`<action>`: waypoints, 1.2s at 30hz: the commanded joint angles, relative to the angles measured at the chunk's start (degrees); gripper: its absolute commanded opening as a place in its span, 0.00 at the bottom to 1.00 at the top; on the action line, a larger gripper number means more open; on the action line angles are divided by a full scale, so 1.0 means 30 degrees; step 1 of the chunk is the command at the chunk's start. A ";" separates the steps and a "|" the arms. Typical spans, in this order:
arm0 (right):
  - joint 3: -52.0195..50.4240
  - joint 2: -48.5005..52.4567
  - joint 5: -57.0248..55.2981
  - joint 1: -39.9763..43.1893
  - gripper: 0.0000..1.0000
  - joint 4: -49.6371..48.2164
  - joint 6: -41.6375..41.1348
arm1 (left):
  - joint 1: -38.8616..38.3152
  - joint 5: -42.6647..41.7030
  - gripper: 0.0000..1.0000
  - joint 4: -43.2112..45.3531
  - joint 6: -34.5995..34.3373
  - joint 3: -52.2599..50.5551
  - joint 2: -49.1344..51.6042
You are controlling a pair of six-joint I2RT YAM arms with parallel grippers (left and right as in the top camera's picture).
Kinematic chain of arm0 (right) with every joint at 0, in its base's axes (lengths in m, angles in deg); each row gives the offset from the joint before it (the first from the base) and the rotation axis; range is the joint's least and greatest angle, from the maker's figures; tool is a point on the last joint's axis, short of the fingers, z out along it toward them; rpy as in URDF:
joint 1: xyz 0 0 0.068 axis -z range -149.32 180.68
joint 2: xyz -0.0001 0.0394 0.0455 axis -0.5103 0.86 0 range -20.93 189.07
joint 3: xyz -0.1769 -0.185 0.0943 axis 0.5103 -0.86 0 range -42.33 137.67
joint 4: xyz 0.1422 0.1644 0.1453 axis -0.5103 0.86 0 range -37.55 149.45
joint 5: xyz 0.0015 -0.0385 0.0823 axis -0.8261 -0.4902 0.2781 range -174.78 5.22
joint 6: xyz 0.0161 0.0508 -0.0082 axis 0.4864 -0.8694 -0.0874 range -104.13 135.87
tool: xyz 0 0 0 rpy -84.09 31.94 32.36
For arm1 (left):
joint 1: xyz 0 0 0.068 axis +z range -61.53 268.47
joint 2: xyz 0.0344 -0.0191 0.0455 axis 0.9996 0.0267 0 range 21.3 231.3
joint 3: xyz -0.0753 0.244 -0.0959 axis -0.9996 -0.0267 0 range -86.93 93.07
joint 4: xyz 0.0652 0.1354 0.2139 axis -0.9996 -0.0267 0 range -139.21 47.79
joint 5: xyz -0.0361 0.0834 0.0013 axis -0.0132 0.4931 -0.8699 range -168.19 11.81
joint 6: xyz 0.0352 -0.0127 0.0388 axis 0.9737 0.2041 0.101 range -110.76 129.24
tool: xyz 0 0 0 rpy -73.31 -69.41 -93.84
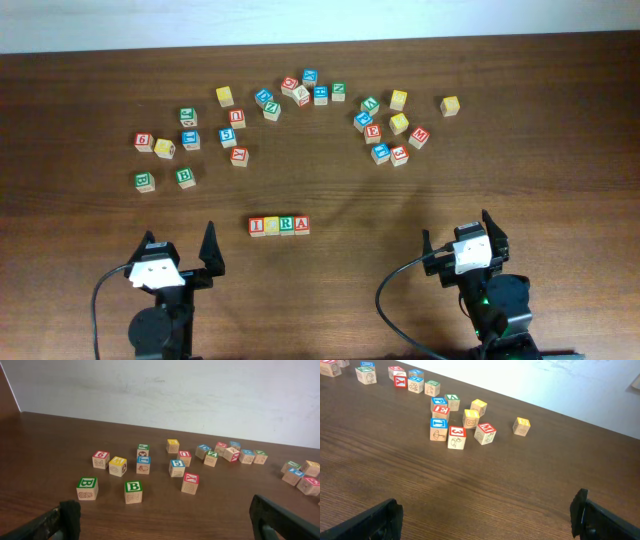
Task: Spell out ICRA
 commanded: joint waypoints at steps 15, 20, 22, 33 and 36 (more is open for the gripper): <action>-0.0095 -0.4087 0.0240 0.0189 0.98 0.0146 0.0131 | -0.0080 0.0117 0.99 -0.0102 0.0299 -0.0029 -0.0080; -0.0095 -0.4058 0.0240 0.0189 0.98 0.0168 0.0138 | -0.0080 0.0117 0.99 -0.0102 0.0299 -0.0029 -0.0080; -0.0095 -0.4058 0.0240 0.0189 0.98 0.0168 0.0138 | -0.0080 0.0117 0.99 -0.0102 0.0299 -0.0029 -0.0080; -0.0095 -0.4051 0.0240 0.0189 0.98 0.0168 0.0138 | -0.0080 0.0117 0.99 -0.0102 0.0299 -0.0029 -0.0080; -0.0095 -0.4051 0.0240 0.0189 0.98 0.0168 0.0138 | -0.0080 0.0117 0.99 -0.0102 0.0299 -0.0036 -0.0080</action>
